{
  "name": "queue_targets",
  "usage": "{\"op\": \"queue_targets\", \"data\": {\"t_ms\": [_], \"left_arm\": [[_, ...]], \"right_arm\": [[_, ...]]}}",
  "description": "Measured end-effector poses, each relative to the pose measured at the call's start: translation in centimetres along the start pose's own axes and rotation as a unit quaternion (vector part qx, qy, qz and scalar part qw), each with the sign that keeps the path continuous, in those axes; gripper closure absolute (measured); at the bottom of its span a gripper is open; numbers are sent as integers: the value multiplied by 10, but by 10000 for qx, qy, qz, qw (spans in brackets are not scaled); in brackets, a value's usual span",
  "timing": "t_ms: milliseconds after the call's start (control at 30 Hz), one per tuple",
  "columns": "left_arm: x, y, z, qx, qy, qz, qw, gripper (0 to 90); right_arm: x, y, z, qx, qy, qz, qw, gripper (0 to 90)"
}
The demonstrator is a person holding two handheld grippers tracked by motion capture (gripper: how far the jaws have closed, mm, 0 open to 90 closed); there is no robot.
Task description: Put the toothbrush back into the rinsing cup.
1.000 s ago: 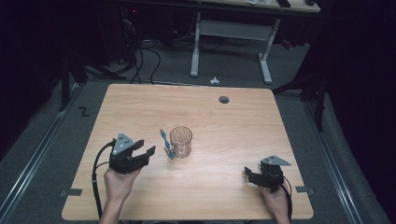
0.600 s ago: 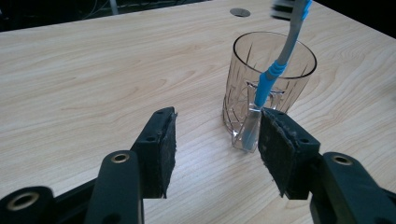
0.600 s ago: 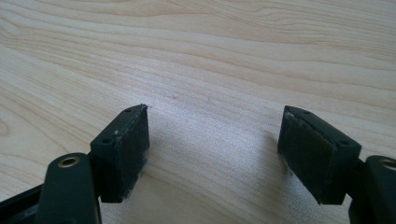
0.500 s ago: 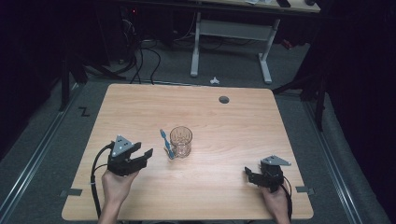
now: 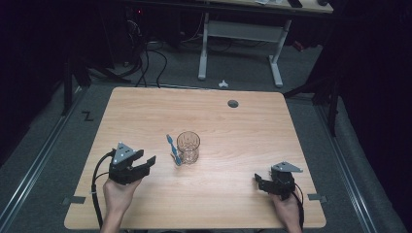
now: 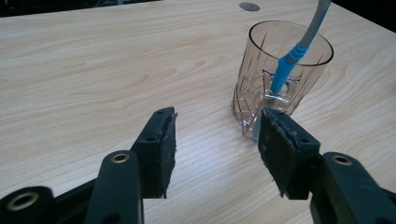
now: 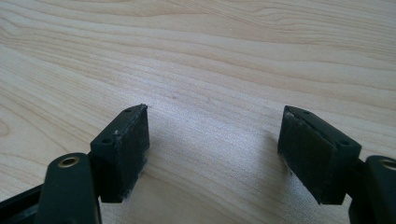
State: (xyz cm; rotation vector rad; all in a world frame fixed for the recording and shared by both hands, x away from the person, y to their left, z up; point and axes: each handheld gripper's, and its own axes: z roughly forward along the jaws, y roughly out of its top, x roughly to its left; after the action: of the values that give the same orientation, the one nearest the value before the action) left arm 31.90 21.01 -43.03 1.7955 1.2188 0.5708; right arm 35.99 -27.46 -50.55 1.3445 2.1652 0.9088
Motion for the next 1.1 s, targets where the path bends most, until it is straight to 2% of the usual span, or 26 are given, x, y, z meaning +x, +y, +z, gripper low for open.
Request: {"op": "queue_targets", "data": {"t_ms": [400, 700, 933, 1100], "left_arm": [[4, -7, 2, 12, -22, -102, 9999, 470], [6, -20, 3, -18, -67, -293, 9995, 470], [6, -26, 8, 88, -61, -313, 9995, 470], [4, -30, 11, 157, -38, -236, 9996, 476]], "right_arm": [[0, 0, 0, -1, 0, 2, 10000, 250], [0, 0, 0, 0, -1, 2, 10000, 250], [0, 0, 0, 0, -1, 2, 10000, 250], [0, 0, 0, 0, 0, 2, 10000, 250]]}}
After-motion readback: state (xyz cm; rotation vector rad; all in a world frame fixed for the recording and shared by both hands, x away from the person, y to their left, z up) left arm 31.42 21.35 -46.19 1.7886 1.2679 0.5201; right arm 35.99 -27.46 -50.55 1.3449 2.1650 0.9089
